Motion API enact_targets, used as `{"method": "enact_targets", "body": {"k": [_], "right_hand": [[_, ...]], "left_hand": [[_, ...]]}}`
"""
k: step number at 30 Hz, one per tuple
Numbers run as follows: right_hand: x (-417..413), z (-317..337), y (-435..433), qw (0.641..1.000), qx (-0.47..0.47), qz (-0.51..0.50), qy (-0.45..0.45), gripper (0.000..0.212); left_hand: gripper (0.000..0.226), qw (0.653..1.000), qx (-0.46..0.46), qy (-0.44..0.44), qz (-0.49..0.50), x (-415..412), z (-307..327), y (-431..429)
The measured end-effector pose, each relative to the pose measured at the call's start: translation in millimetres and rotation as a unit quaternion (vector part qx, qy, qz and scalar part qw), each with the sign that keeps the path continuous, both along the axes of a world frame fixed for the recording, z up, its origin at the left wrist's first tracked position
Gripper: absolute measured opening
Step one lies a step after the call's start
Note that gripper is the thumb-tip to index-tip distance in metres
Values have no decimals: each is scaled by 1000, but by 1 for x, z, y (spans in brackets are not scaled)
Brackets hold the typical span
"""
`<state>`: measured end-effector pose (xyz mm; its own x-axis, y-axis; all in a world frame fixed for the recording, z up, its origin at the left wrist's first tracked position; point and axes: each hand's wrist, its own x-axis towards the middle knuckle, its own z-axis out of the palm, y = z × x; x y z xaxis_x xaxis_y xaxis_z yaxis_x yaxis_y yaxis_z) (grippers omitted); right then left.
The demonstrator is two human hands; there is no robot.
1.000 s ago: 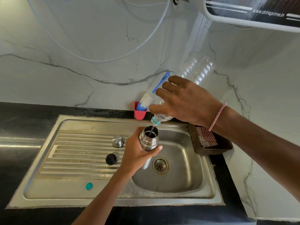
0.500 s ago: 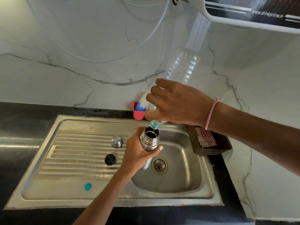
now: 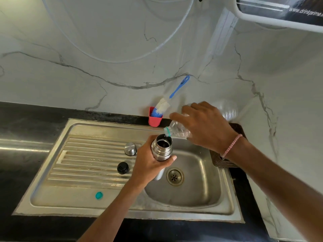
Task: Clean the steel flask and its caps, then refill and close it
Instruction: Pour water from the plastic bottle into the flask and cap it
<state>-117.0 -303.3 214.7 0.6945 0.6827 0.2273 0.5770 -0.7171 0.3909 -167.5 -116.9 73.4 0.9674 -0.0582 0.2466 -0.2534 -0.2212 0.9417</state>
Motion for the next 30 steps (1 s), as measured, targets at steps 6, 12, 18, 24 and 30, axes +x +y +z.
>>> {"method": "enact_targets", "body": {"k": [6, 12, 18, 24, 30], "right_hand": [[-27, -61, 4, 901, 370, -154, 165, 64], [-40, -96, 29, 798, 551, -153, 191, 67], [-31, -126, 66, 770, 589, -159, 186, 65], [-23, -155, 102, 751, 596, -157, 235, 62], [-25, -176, 125, 744, 595, -164, 256, 64]], "left_hand": [[59, 1000, 1, 14, 20, -3, -2, 20], [63, 997, 17, 7, 69, 2, 7, 54], [75, 987, 62, 14, 145, 17, 11, 103], [88, 970, 156, 37, 180, 37, -9, 166], [85, 959, 200, 81, 186, 48, -42, 203]]}}
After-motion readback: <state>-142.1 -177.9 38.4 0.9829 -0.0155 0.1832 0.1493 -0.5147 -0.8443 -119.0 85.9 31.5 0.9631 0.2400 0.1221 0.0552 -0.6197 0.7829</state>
